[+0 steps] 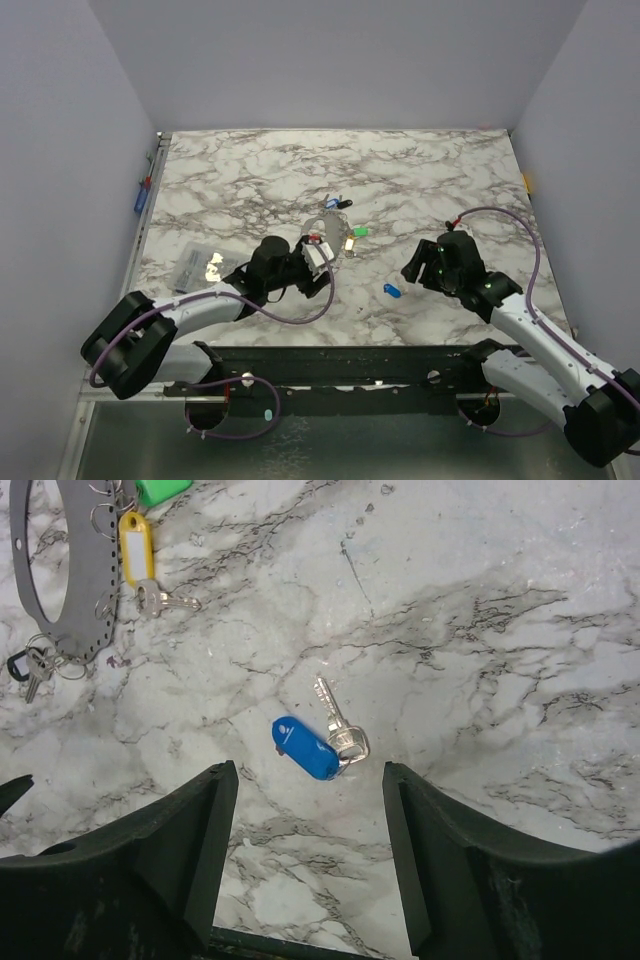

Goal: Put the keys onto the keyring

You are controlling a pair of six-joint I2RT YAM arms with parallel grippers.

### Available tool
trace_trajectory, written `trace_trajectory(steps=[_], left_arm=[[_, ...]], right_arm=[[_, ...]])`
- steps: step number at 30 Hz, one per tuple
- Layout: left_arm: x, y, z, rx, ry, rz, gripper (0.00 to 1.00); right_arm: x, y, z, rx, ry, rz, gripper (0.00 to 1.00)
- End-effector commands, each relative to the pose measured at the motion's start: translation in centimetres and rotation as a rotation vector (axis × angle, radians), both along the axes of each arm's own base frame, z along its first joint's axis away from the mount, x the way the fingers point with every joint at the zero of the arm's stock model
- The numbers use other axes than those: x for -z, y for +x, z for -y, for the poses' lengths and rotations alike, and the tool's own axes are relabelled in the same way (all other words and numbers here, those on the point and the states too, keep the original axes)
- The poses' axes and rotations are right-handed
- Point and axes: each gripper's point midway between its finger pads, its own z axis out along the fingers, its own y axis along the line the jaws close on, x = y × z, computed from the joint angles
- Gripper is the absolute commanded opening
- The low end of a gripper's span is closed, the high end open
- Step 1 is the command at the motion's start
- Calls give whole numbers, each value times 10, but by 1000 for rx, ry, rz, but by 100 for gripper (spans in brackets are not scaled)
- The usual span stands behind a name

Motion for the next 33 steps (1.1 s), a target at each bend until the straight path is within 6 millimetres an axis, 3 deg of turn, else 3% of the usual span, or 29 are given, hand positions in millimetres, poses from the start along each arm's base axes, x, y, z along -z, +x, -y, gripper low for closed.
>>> trace_trajectory(steps=[1,5,9,14,24,33], left_arm=[[-2,10,15,54,0,48,67],[6,22,22,53,10,73,65],[19,36,33,51,35,62,55],[32,55,44,32,50,63,50],[58,71,37,-20,130,76,41],[70,83,34,-90,120,64,33]], right_arm=[[-5,6,1,-7,-12,52,68],[-2,7,-2,-28,-5,68,68],[0,8,-4,-47,-11,70,68],[-1,8,-6,-69,-8,80,69],[0,8,-9,-87,-4,87,69],[2,8,-11,-102,-2,79,69]])
